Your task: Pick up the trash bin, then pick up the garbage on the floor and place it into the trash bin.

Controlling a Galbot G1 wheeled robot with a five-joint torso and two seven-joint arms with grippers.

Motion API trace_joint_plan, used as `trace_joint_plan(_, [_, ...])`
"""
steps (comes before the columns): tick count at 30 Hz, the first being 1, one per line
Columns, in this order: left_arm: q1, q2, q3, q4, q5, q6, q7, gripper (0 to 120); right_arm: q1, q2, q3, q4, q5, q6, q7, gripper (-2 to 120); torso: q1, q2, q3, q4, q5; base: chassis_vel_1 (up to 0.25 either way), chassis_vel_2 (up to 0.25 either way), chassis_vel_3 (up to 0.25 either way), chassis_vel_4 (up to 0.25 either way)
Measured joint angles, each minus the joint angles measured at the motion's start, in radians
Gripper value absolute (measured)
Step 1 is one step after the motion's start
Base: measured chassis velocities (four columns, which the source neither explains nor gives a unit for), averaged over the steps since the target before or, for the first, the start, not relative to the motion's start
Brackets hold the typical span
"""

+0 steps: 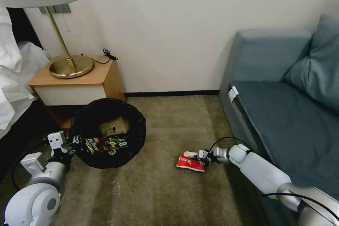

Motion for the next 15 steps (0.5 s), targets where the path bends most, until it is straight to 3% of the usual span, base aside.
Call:
trace_joint_plan(5, [0.002, 0.0, 0.0, 0.0, 0.002, -0.002, 0.0, 1, -0.001, -0.023, 0.017, 0.022, 0.048, -0.002, 0.002, 0, 0.0, 0.0, 0.0, 0.0, 0.0003, 0.0, 0.0, 0.0, 0.0])
trace_joint_plan(8, [0.002, -0.007, 0.003, 0.001, 0.009, -0.005, 0.0, 1, -0.001, -0.077, 0.077, 0.089, 0.138, -0.011, 0.019, 0, 0.0, 0.0, 0.0, 0.0001, 0.0001, 0.0, 0.0, 0.0, 0.0])
trace_joint_plan(10, [0.002, -0.013, 0.005, 0.007, 0.017, -0.008, 0.0, 1, 0.005, -0.141, 0.154, 0.195, 0.373, -0.031, 0.065, 0, 0.0, 0.0, 0.0, -0.0003, -0.0002, 0.0, 0.0, 0.0, 0.0])
trace_joint_plan(11, [0.002, -0.013, 0.005, 0.007, 0.017, -0.008, 0.0, 1, 0.005, -0.141, 0.154, 0.195, 0.373, -0.031, 0.065, 0, 0.0, 0.0, 0.0, -0.0003, -0.0002, 0.0, 0.0, 0.0, 0.0])
trace_joint_plan(13, [0.0, -0.012, 0.004, 0.01, 0.018, -0.01, 0.0, 1, 0.008, -0.175, 0.255, 0.274, 0.533, -0.011, 0.111, 0, 0.0, 0.0, 0.0, 0.0002, -0.0004, 0.0, 0.0, 0.0, 0.0])
trace_joint_plan(14, [0.0, -0.012, 0.004, 0.01, 0.018, -0.01, 0.0, 1, 0.008, -0.175, 0.255, 0.274, 0.533, -0.011, 0.111, 0, 0.0, 0.0, 0.0, 0.0002, -0.0004, 0.0, 0.0, 0.0, 0.0])
trace_joint_plan(15, [-0.001, -0.007, 0.001, 0.011, 0.017, -0.01, 0.001, 1, 0.008, -0.187, 0.293, 0.323, 0.613, 0.009, 0.121, 0, 0.0, 0.0, 0.0, -0.0003, 0.0001, 0.0, 0.0, 0.0, 0.0])
